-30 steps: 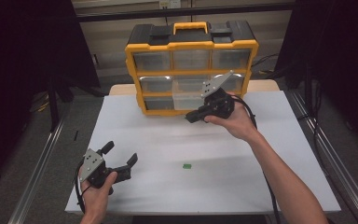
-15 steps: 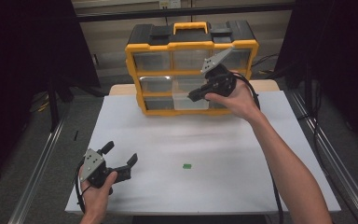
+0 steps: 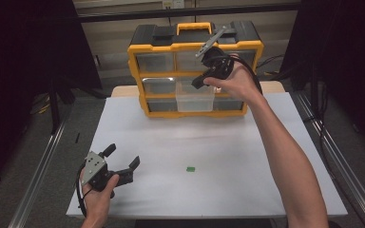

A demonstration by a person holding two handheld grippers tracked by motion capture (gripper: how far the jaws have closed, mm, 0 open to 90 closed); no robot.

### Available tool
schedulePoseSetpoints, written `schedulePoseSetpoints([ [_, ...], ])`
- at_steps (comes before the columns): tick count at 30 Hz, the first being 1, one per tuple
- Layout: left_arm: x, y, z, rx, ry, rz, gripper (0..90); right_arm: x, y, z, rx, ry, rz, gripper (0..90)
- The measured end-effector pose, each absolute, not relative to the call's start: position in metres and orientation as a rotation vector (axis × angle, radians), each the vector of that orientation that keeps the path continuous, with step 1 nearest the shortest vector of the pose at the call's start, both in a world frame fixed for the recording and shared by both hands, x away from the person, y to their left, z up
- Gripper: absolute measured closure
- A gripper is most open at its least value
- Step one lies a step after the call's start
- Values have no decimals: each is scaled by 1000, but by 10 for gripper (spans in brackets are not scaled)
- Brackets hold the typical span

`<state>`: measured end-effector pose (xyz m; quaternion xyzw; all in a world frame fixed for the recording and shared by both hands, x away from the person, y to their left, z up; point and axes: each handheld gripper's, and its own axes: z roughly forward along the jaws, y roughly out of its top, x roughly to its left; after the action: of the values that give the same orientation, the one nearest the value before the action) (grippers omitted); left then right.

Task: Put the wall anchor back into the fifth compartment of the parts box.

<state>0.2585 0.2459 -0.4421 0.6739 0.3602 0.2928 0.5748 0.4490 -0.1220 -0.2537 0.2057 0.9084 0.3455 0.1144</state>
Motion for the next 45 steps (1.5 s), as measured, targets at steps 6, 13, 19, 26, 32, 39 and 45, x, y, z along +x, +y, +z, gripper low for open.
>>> schedulePoseSetpoints([
  [6,258,247,-441,1581,844,688,32,463,-117,-257,673,2707,901,850],
  [13,258,247,-441,1580,850,692,33,473,-115,-262,687,2736,815,850],
  [19,259,247,-442,1576,848,679,33,476,-112,-272,707,2777,782,849],
  [26,258,247,-442,1579,852,681,32,479,-110,-276,708,2768,783,844],
  [32,259,249,-442,1597,839,683,33,478,-113,-275,754,2719,842,561],
  [39,259,249,-442,1594,840,681,33,471,-122,-270,756,2641,976,224],
  [45,259,249,-442,1588,844,682,33,460,-134,-274,772,2568,1074,94],
])
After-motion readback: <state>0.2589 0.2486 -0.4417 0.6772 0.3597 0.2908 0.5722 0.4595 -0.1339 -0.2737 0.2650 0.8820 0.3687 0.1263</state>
